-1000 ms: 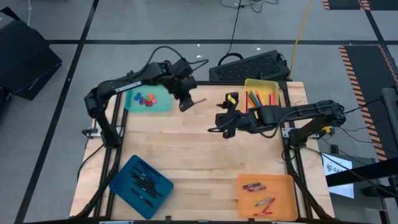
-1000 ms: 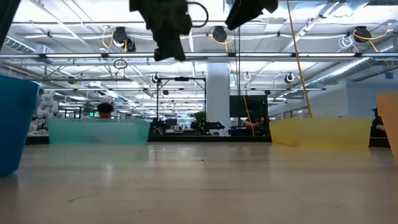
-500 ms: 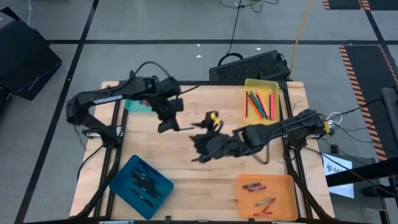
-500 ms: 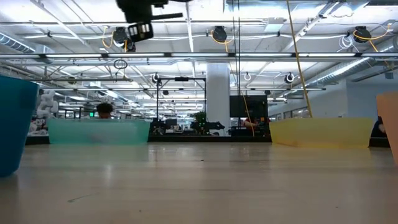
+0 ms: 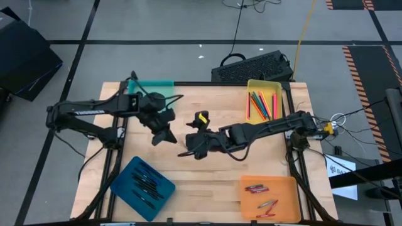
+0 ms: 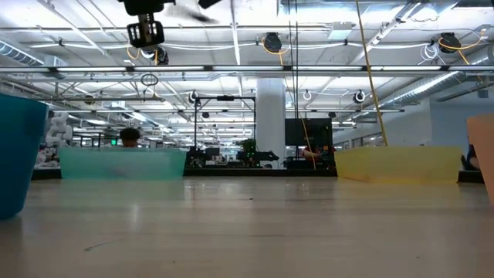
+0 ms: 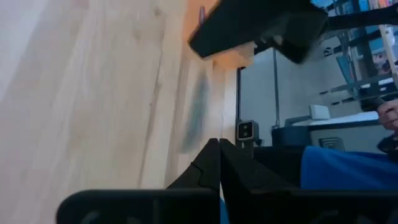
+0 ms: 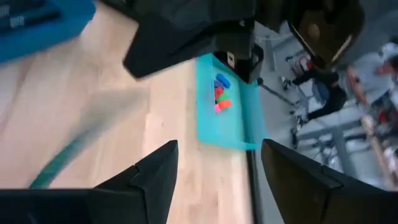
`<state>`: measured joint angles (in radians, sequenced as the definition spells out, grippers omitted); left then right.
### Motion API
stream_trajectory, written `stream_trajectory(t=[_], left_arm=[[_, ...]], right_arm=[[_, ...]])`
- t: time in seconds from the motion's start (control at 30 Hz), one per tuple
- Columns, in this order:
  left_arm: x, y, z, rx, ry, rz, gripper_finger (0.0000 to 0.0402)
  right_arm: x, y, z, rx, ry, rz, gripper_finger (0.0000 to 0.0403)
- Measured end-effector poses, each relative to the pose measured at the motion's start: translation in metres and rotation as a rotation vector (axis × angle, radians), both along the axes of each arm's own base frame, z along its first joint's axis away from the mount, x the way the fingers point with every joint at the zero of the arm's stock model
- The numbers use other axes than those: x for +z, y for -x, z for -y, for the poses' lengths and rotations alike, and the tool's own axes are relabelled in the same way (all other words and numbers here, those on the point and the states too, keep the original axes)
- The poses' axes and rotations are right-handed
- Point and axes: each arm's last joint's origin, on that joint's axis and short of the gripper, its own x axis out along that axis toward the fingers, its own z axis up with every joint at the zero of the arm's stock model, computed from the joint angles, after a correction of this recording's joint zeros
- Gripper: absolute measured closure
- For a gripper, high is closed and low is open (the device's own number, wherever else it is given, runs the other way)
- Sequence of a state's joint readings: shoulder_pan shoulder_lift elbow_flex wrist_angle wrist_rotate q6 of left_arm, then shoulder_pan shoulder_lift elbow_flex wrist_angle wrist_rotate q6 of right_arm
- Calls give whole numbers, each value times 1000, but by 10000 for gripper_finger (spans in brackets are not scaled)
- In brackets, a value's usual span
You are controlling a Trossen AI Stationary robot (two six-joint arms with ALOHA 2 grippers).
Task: Sort crayons/erasers/pens/pencils in bins
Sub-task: Put the green crayon into the orange bin
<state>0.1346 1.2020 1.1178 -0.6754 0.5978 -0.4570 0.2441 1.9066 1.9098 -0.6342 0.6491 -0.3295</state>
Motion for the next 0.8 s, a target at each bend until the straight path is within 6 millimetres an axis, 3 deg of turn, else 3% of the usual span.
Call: stream_trajectory(t=[0.2, 0.4, 0.6, 0.8], left_arm=[[-10, -3, -3, 40, 32, -30, 400], [-10, -2, -11, 84, 13, -31, 394], [-11, 7, -16, 134, -85, -73, 394], [7, 30, -15, 176, -130, 2, 397]], right_arm=[[-24, -5, 1, 123, 95, -76, 179], [-40, -2, 1, 76, 36, -83, 179], [-62, 0, 1, -36, -397, -26, 179], [-114, 21, 20, -484, -687, -71, 179]])
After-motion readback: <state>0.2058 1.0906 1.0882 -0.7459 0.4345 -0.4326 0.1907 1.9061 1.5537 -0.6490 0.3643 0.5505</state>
